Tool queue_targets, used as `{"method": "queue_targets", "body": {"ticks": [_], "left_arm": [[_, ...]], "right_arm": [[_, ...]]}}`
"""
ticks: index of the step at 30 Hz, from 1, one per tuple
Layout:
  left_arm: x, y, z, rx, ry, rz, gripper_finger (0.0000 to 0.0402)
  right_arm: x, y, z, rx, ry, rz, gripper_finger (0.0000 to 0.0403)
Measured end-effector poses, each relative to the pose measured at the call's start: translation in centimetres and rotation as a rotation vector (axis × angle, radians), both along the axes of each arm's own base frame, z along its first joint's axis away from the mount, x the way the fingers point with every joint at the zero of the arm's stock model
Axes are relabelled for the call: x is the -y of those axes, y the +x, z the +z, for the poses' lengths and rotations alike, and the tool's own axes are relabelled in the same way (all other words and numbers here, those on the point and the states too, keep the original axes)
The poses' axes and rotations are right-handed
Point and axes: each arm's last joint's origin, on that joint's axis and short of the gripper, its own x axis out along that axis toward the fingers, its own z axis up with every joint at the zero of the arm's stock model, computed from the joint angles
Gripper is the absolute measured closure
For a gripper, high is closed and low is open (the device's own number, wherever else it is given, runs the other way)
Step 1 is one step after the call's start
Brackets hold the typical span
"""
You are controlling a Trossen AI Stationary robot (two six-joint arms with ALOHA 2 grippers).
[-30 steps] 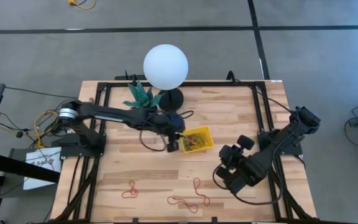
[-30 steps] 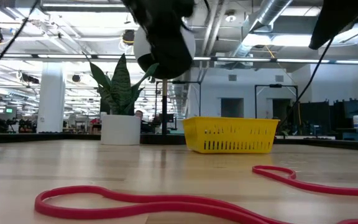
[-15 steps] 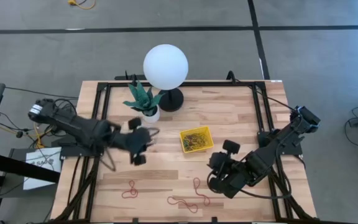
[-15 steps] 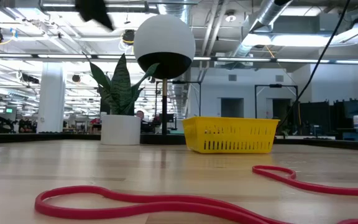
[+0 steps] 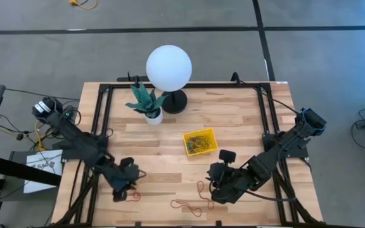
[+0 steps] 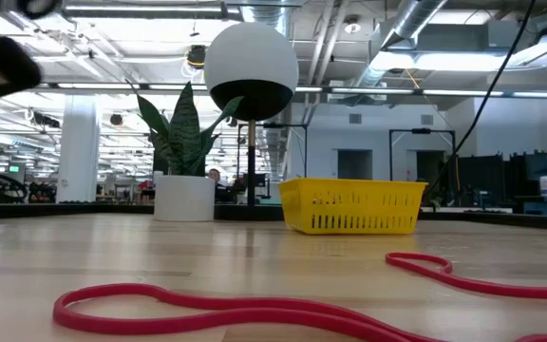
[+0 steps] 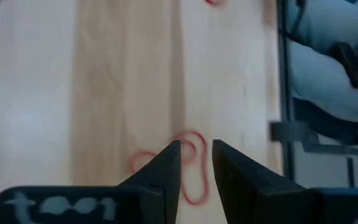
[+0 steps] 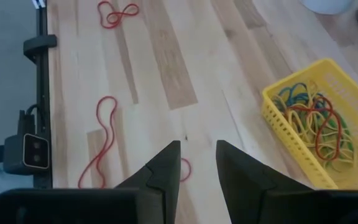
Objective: Pick and place items into bin
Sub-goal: Put the red rubber band into the yellow bin
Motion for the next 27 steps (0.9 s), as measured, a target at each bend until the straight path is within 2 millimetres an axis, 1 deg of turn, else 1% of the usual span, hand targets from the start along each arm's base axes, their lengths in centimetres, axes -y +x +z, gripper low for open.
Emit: {"method": "queue_targets", "body": {"ticks": [3,7,9,12,15,19,22,27], "left_arm": [[0.7,-0.7,0.0,-0.021,-0.022,0.017,0.0322],[0.6,-0.9,-0.2,-0.030,0.005,0.058,0.0322],[0.6,-0.9,-0.2,-0.024,0.020,0.044,0.0322],[0.8,-0.7,-0.5,-0.002,0.061,-0.023,0.0322],[1.2,-0.6,-1.4,-0.018,0.116,-0.103,0.0322],[1.9,-0.1,-3.7,-0.087,0.193,-0.198,0.0322],[2.6,0.5,-5.2,-0.105,0.198,-0.240,0.0322],[3.4,1.3,-5.9,-0.095,0.215,-0.299,0.0322]], "right_arm": [[0.0,0.0,0.0,0.000,-0.020,0.016,0.0305],[0.0,0.0,0.0,-0.005,-0.049,0.049,0.0305],[0.2,0.1,0.0,-0.008,-0.059,0.055,0.0305],[0.3,0.2,0.0,-0.008,-0.060,0.050,0.0305],[0.4,0.3,0.0,-0.011,-0.062,0.047,0.0305],[0.6,0.4,0.0,-0.012,-0.063,0.041,0.0305],[0.8,0.5,-0.1,-0.014,-0.064,0.036,0.0305],[0.8,0.4,-0.1,-0.018,-0.067,0.037,0.0305]]}}
